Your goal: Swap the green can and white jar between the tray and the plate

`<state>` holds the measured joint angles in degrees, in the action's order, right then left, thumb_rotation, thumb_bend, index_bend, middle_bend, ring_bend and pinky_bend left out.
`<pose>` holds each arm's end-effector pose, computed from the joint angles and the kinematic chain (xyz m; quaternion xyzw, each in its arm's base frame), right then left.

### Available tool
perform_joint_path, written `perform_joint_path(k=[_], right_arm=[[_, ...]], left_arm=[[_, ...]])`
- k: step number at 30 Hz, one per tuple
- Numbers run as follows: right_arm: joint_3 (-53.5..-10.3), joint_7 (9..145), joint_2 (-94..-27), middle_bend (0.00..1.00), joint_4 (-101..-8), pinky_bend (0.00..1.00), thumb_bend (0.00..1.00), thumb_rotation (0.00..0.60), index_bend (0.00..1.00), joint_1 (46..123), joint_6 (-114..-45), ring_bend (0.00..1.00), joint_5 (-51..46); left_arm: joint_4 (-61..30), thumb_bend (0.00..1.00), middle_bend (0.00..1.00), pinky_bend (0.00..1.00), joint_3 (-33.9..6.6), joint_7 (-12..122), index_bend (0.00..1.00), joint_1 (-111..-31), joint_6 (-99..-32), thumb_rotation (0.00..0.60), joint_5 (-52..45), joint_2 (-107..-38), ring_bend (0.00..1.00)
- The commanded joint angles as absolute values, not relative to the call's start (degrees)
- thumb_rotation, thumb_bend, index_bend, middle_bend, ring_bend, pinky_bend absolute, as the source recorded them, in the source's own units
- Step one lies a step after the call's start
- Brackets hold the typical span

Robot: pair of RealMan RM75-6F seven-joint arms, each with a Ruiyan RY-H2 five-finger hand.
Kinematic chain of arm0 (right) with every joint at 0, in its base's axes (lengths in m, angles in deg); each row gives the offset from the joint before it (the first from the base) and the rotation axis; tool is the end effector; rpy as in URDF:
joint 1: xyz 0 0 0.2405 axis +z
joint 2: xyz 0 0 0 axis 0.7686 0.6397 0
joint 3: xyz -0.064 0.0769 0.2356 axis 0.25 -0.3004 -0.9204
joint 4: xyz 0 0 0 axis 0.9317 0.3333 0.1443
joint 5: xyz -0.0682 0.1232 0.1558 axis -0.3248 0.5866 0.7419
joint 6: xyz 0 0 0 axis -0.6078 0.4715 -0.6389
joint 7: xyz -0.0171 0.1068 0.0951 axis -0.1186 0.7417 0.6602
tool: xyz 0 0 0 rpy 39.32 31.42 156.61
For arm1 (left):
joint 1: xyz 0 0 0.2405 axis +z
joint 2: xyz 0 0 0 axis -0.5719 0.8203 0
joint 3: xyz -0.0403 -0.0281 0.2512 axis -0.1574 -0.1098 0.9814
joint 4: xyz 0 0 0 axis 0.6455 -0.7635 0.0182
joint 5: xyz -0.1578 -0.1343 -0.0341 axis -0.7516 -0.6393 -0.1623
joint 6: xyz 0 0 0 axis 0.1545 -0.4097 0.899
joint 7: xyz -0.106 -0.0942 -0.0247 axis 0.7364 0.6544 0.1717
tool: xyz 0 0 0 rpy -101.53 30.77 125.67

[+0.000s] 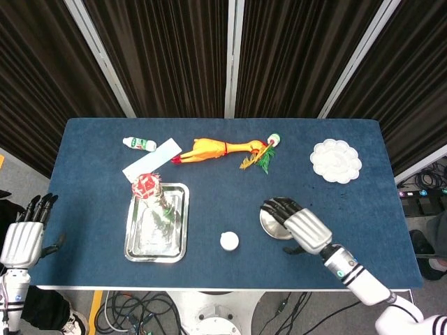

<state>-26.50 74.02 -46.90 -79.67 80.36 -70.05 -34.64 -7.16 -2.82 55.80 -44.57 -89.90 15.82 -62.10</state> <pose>-0.1725 -0.2629 0.0483 0.7995 -0.3452 0.3887 0.3010 -0.3335 0.1911 0.1265 -0.5946 -0.3785 -0.3776 0.6005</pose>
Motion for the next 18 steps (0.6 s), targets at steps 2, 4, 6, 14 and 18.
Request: perform_joint_path(k=[2,4,6,14,18], right_arm=[[-25.6,67.7,-55.2,0.08,-78.3,0.15,0.05,0.600,0.00,84.9,-63.3,0.00,-30.5],[-25.5,66.4,-56.8,0.08,-77.9,0.16,0.05,0.600,0.00,85.5,-62.6,0.00,-29.3],[-25.4,65.1,-58.5,0.09,-77.4,0.18,0.05,0.600,0.00,85.9,-62.2,0.00,-28.3],[-26.0,60.1,-64.6,0.14,-74.2,0.24,0.08,0.600,0.00,87.7,-62.1,0.02,-25.2],[-26.8,58.2,-66.7,0.15,-73.2,0.25,0.10,0.600,0.00,88.8,-62.2,0.04,-24.0]], left_arm=[[-10.0,0.26,0.08,0.29,-2.5,58.5,0.08,-43.1,-89.1,0.600,15.9,-63.9,0.02],[-10.8,0.26,0.08,0.29,-2.6,59.5,0.08,-42.7,-88.9,0.600,16.0,-64.3,0.02],[-11.7,0.26,0.08,0.29,-2.9,60.5,0.08,-42.2,-88.8,0.600,16.0,-64.7,0.02],[-14.5,0.26,0.08,0.29,-3.8,63.2,0.08,-41.0,-87.6,0.600,16.0,-65.8,0.02],[-15.2,0.26,0.08,0.29,-4.3,63.9,0.08,-40.6,-87.2,0.600,16.0,-66.0,0.02]])
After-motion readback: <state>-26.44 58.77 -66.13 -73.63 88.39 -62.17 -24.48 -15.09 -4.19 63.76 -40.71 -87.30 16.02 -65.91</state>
